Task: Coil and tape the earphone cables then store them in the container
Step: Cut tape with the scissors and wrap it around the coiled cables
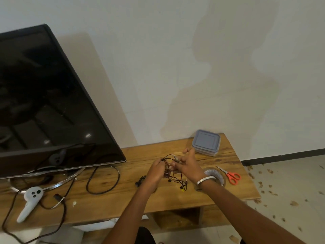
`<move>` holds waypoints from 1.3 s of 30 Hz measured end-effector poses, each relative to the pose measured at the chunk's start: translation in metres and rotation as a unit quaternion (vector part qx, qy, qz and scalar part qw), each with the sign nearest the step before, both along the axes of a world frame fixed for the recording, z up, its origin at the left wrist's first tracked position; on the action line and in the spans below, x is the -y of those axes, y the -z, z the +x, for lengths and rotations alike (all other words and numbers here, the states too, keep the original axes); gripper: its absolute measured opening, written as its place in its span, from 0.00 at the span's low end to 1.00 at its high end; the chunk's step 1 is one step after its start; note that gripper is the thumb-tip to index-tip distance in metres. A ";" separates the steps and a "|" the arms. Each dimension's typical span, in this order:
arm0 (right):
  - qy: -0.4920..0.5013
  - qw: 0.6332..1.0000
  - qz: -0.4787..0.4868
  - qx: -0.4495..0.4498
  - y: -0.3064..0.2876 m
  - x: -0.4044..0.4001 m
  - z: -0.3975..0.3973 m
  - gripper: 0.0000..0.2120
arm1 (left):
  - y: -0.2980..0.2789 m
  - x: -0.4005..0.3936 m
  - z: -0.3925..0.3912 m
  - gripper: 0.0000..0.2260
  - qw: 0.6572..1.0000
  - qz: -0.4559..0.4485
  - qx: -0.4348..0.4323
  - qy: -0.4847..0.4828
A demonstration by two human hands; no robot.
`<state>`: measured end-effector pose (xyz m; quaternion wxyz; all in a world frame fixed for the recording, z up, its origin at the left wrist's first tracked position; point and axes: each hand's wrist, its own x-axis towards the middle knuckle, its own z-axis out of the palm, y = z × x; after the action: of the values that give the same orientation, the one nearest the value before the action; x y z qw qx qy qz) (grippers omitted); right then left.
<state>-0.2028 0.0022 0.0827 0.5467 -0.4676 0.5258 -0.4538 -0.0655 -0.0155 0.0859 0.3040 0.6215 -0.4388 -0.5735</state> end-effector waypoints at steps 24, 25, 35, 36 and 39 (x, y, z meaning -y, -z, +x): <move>0.036 0.998 -0.044 0.025 -0.003 -0.005 -0.008 0.05 | -0.007 0.000 0.017 0.12 0.982 -0.100 0.104 0.121; 0.016 0.998 -0.057 0.002 -0.004 -0.005 -0.009 0.05 | -0.008 0.000 0.018 0.12 0.975 -0.116 0.127 0.141; -0.085 0.964 -0.128 -0.216 -0.007 0.003 -0.019 0.05 | -0.020 0.007 0.020 0.11 0.944 -0.061 0.197 0.258; -0.087 0.959 -0.136 -0.234 -0.008 0.003 -0.019 0.05 | -0.020 0.007 0.019 0.12 0.943 -0.052 0.198 0.261; -0.094 0.945 -0.159 -0.270 -0.008 0.004 -0.018 0.05 | -0.022 0.007 0.016 0.14 0.940 -0.035 0.203 0.270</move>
<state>-0.2207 -0.0020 0.0907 0.3428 -0.7006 0.5283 -0.3355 -0.0494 -0.0225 0.1083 0.0636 0.5717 -0.6626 -0.4797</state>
